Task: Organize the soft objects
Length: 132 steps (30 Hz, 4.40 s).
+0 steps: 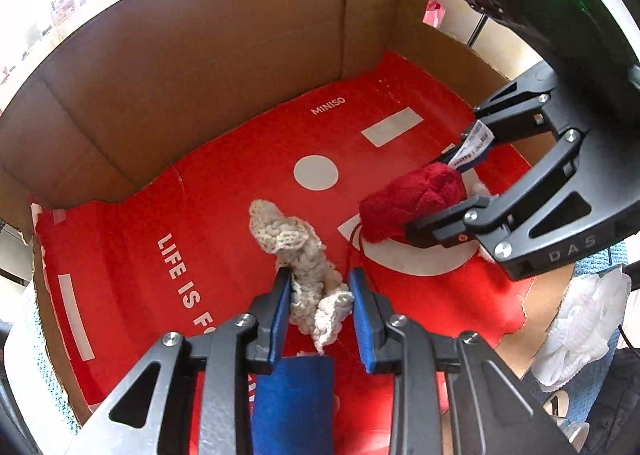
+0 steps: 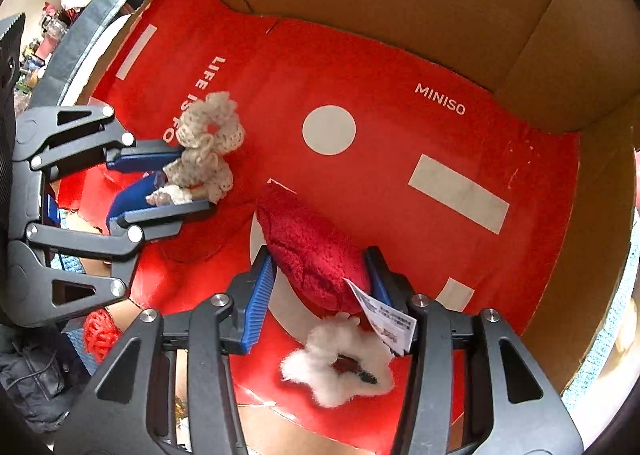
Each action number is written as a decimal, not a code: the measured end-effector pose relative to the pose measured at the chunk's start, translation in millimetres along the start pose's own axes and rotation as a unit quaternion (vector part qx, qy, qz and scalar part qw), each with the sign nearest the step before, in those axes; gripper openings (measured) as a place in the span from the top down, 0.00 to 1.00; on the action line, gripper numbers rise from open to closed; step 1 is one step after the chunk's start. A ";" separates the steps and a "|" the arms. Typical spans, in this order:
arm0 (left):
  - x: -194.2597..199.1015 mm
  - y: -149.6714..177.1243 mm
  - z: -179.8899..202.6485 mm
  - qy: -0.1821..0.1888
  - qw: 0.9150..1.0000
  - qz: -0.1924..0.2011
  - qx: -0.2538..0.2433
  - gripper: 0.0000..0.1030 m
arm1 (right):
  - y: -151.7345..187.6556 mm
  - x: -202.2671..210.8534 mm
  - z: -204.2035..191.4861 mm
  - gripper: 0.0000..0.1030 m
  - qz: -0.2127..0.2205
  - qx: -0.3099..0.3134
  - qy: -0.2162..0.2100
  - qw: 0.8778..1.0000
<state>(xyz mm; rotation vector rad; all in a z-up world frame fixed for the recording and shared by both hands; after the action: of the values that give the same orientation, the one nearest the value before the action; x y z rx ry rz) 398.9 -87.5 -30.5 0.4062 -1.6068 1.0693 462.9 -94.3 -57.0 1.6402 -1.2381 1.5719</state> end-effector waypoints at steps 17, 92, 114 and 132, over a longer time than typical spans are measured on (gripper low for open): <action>16.7 -0.2 -7.9 -0.014 0.999 0.025 0.014 0.35 | 5.7 20.8 6.3 0.37 0.026 0.000 0.034 0.999; 193.4 216.6 123.5 -0.182 0.899 0.375 0.131 0.00 | 271.9 126.9 -135.4 0.11 0.476 -0.077 0.168 0.860; 142.9 239.8 117.8 -0.186 0.913 0.326 0.160 0.00 | 286.5 69.6 -107.2 0.11 0.444 -0.137 0.169 0.869; 126.8 241.7 104.3 -0.145 0.939 0.265 0.164 0.00 | 275.2 46.7 -118.5 0.11 0.393 -0.112 0.105 0.907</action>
<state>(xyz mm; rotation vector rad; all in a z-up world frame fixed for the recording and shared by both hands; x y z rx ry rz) 117.9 -9.0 -16.6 0.3700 -1.8550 1.7704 160.8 -119.6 -48.4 0.8120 -2.0085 1.8836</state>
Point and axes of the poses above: each gripper's, at about its wrist camera, not at the fingertips, and x roughly against the way its jaws point, z to its right, y to its underside, the point moved 10 cm from there along -x, roughly the way its jaws point, and after that the axes turned 1 degree about -x, right-handed, at the moved point
